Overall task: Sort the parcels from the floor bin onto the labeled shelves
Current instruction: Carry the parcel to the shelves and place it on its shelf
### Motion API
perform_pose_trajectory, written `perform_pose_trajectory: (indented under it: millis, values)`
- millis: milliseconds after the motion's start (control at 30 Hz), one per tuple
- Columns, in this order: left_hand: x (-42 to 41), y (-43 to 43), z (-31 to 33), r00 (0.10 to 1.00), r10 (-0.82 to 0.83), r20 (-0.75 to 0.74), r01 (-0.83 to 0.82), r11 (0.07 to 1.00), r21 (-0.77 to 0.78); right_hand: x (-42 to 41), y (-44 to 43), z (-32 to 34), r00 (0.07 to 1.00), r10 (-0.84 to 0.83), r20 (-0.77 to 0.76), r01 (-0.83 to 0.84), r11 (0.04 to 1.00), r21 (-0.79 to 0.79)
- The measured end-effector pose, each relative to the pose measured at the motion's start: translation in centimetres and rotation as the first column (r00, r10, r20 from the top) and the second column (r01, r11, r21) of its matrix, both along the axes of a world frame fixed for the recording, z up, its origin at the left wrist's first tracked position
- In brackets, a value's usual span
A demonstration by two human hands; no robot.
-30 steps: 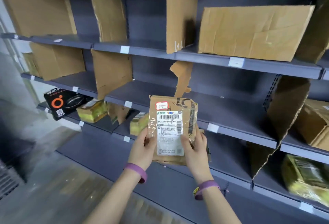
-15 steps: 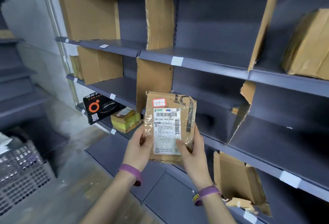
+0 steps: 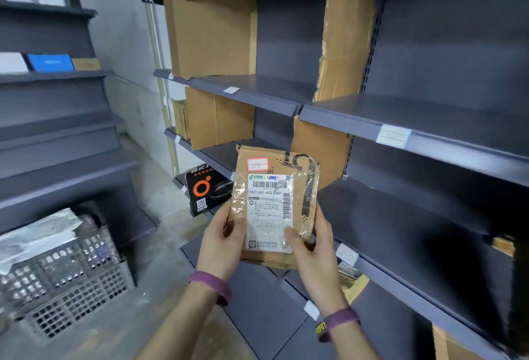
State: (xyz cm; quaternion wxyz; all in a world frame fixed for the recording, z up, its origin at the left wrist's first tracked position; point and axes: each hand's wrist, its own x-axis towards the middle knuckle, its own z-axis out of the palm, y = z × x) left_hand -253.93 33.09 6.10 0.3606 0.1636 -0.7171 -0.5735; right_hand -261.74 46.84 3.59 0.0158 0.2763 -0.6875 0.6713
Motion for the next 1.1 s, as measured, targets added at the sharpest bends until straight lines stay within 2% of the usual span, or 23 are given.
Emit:
perform_pose_trajectory:
  millis: [200, 433, 567, 900, 1100]
  values:
    - [-1.6, -9.7, -1.0, 1.0, 0.015, -0.001, -0.015, 1.0, 0.027, -1.5, -9.6, -0.6, 1.0, 0.008, 0.016, -0.008, 1.0, 0.008]
    - [-4.0, -22.5, -0.6, 0.991, -0.131, -0.012, 0.132, 0.991, 0.018, -2.5, -21.8, -0.6, 0.993, -0.118, 0.005, 0.118, 0.993, -0.019]
    - [-5.5, -28.3, -0.1, 0.978, -0.206, 0.018, 0.205, 0.978, 0.038, -2.8, -26.8, -0.1, 0.984, -0.175, 0.039, 0.178, 0.98, -0.085]
    - [-11.5, -34.6, 1.1, 0.941, -0.337, 0.029, 0.335, 0.94, 0.059, -6.5, -32.4, 1.0, 0.949, -0.313, 0.043, 0.316, 0.945, -0.083]
    - [-15.2, -34.8, 1.9, 0.913, -0.404, 0.049, 0.404, 0.915, 0.016, -9.8, -32.6, 0.9, 0.936, -0.342, 0.083, 0.352, 0.922, -0.159]
